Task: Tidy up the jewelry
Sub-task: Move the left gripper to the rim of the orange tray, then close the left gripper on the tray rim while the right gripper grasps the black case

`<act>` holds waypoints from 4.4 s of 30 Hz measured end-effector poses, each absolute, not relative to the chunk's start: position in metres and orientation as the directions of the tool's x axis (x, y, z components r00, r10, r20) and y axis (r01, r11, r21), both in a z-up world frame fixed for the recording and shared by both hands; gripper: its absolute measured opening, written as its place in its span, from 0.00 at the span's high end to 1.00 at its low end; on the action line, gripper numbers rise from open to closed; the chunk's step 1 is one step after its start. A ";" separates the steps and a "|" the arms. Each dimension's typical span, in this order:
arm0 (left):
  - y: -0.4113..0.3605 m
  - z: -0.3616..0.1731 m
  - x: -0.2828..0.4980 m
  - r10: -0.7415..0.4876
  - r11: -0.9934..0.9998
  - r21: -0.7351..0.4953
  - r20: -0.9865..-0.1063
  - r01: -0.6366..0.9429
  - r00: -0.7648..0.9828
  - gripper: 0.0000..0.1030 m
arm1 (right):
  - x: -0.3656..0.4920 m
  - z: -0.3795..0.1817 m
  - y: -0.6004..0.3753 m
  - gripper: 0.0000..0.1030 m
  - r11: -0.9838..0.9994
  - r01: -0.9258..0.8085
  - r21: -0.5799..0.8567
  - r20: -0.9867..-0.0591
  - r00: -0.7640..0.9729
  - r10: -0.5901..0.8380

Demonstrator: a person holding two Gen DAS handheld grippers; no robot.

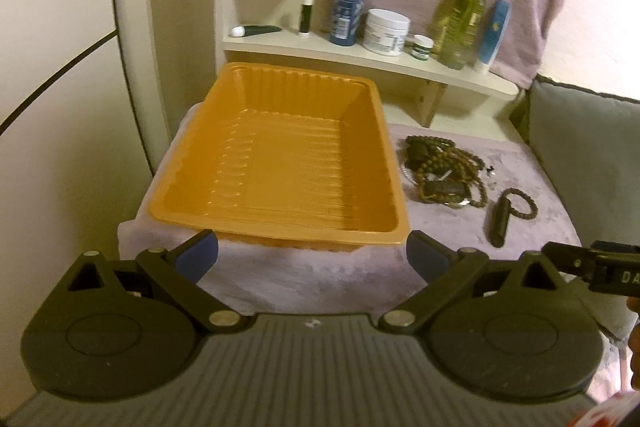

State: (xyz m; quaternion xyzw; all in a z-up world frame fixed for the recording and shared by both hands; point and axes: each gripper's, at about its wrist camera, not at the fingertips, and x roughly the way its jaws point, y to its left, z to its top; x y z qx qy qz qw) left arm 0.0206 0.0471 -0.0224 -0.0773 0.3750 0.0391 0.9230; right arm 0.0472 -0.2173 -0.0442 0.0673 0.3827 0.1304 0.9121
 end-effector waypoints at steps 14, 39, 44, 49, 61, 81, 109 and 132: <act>0.108 -0.050 0.028 0.057 0.944 -0.211 -0.655 -0.255 0.754 0.05 | 0.071 -0.058 -0.217 0.00 0.958 -0.180 0.222 -0.679 0.677 0.284; 0.156 -0.101 0.055 0.041 0.812 -0.483 -0.512 -0.327 0.858 0.07 | 0.109 -0.089 -0.217 0.00 0.976 -0.114 0.186 -0.737 0.641 0.215; 0.156 -0.106 0.062 0.046 0.808 -0.491 -0.497 -0.325 0.866 0.11 | 0.113 -0.093 -0.218 0.00 0.977 -0.107 0.183 -0.745 0.633 0.209; 0.155 -0.111 0.068 0.052 0.810 -0.489 -0.491 -0.325 0.870 0.15 | 0.116 -0.095 -0.217 0.00 0.977 -0.106 0.183 -0.749 0.629 0.208; 0.145 -0.108 0.075 0.078 0.825 -0.466 -0.468 -0.321 0.880 0.28 | 0.120 -0.100 -0.225 0.00 0.981 -0.074 0.182 -0.753 0.631 0.187; 0.141 -0.108 0.062 0.145 0.839 -0.410 -0.467 -0.359 0.872 0.91 | 0.120 -0.110 -0.243 0.08 0.979 -0.038 0.198 -0.762 0.623 0.178; 0.112 -0.072 0.058 0.180 0.935 -0.216 -0.397 -0.282 0.900 0.95 | 0.130 -0.117 -0.254 0.44 0.966 -0.079 0.247 -0.742 0.625 0.241; 0.126 -0.073 0.056 0.164 0.957 -0.163 -0.380 -0.241 0.910 0.95 | 0.162 -0.127 -0.227 0.57 0.982 -0.035 0.185 -0.762 0.626 0.166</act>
